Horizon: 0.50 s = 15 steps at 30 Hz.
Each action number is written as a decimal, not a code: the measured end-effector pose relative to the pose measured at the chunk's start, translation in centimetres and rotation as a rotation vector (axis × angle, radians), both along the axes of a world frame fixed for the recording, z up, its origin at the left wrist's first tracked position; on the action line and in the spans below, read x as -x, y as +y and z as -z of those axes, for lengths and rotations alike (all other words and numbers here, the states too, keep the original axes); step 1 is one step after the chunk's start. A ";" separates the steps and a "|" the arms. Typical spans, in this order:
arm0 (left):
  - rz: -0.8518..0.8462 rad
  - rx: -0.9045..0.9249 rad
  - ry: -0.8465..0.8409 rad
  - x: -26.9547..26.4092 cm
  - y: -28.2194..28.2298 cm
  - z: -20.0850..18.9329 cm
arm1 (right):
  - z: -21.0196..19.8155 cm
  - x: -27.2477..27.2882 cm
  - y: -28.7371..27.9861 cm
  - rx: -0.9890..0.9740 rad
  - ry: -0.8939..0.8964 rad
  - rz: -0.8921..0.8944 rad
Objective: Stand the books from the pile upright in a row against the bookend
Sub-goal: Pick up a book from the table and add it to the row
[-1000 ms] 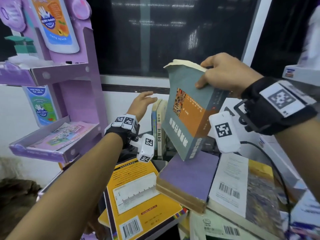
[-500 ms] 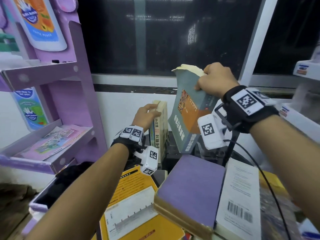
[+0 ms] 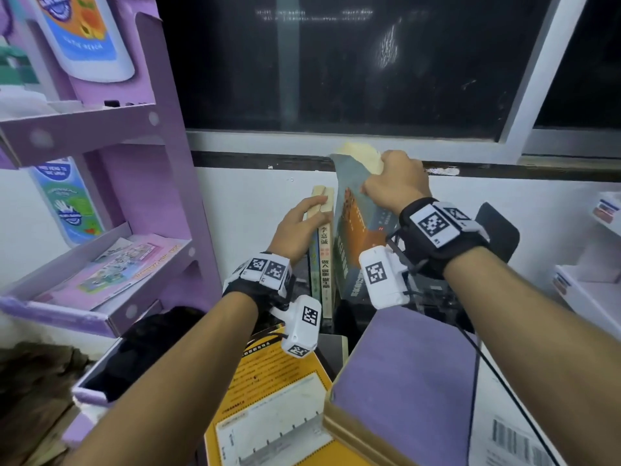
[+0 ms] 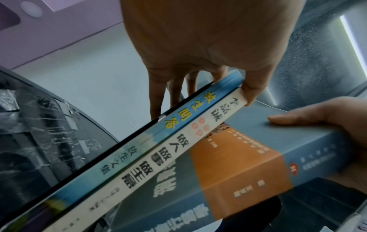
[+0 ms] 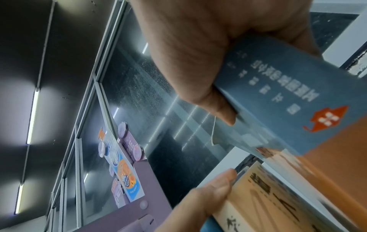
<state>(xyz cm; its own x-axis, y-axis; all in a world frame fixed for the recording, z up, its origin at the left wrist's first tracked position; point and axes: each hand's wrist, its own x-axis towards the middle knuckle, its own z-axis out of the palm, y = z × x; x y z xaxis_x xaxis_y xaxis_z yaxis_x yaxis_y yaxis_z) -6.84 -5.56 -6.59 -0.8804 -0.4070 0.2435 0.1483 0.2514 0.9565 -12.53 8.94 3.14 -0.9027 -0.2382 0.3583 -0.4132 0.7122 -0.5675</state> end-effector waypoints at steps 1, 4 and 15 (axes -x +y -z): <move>0.003 0.012 0.009 -0.1 0.2 0.0 | 0.2 0.0 -0.2 -0.004 -0.003 -0.003; 0.017 0.035 0.031 -0.1 0.6 0.0 | 1.0 0.0 -0.7 -0.014 -0.004 -0.016; 0.038 0.014 0.049 0.1 0.8 0.1 | 2.9 -0.3 -1.5 -0.041 -0.100 -0.091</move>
<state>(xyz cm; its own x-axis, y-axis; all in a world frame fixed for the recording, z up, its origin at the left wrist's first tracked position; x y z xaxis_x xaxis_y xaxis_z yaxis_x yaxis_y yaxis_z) -6.95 -4.77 -6.70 -0.8819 -0.3700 0.2923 0.2047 0.2579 0.9442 -12.18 7.40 0.21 -0.9074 -0.3334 0.2560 -0.4201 0.6978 -0.5802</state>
